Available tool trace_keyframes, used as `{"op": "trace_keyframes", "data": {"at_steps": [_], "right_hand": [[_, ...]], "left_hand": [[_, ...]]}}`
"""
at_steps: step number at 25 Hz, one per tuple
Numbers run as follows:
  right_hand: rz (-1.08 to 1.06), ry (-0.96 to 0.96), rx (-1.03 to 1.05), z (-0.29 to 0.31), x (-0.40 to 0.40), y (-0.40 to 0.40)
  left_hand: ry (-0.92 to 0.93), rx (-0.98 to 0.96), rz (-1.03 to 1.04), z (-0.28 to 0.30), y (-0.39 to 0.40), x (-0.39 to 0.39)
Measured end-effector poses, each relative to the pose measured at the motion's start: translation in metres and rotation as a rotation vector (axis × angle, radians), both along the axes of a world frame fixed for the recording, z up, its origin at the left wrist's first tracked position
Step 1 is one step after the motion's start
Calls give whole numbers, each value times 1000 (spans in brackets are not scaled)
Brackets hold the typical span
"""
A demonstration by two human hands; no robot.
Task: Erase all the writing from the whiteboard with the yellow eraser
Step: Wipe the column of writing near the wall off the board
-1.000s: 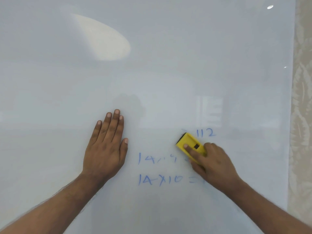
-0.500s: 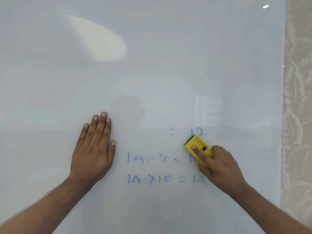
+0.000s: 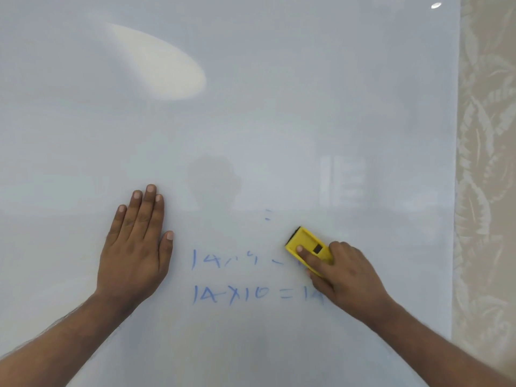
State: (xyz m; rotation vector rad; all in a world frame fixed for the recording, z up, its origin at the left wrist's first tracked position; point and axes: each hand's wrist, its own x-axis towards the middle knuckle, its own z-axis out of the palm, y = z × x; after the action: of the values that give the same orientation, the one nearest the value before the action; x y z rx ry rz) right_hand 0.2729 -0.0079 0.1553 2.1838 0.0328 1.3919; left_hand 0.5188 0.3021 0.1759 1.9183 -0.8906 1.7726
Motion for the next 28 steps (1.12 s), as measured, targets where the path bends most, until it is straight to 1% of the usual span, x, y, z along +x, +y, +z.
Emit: {"op": "trace_keyframes", "data": {"at_steps": [1, 3, 5, 6, 8, 10, 12, 14, 15, 16, 18, 20, 21, 22, 24, 26, 28], "right_hand": [[-9, -27, 22, 8, -3, -6], [-10, -140, 190, 30, -5, -8], [3, -259, 356, 49, 6, 7], [15, -284, 385, 53, 15, 19], [65, -233, 315, 47, 34, 47], [107, -93, 142, 22, 46, 68], [105, 31, -21, 0, 41, 66], [80, 48, -99, 4, 29, 50], [63, 8, -83, 12, 25, 42], [50, -48, -20, 22, 23, 38], [43, -172, 187, 42, 28, 45], [56, -246, 303, 45, 46, 70], [86, -236, 294, 39, 57, 86], [120, -194, 240, 28, 66, 102], [156, -59, 65, -4, 76, 124], [152, 75, -77, -28, 71, 127], [132, 121, -178, -22, 61, 116]], "left_hand": [[4, -3, 4, 0, 0, 0], [13, -8, 3, -1, -1, -1], [20, -8, 6, -2, -1, -1], [22, -8, 7, -2, -2, -2], [26, -6, 4, -2, -2, -3], [34, 1, 8, -1, 1, -3], [31, 19, 8, -3, 4, -4], [22, 32, 10, -6, 8, -4], [20, 32, 10, -9, 8, -5], [22, 31, 10, -12, 9, -5], [30, 24, 12, -17, 8, -6], [35, 22, 10, -19, 8, -5], [35, 23, 5, -20, 8, -5], [32, 26, 1, -21, 9, -4], [24, 34, -2, -24, 10, -4], [20, 48, -5, -29, 13, -3], [24, 64, -5, -36, 16, -3]]}}
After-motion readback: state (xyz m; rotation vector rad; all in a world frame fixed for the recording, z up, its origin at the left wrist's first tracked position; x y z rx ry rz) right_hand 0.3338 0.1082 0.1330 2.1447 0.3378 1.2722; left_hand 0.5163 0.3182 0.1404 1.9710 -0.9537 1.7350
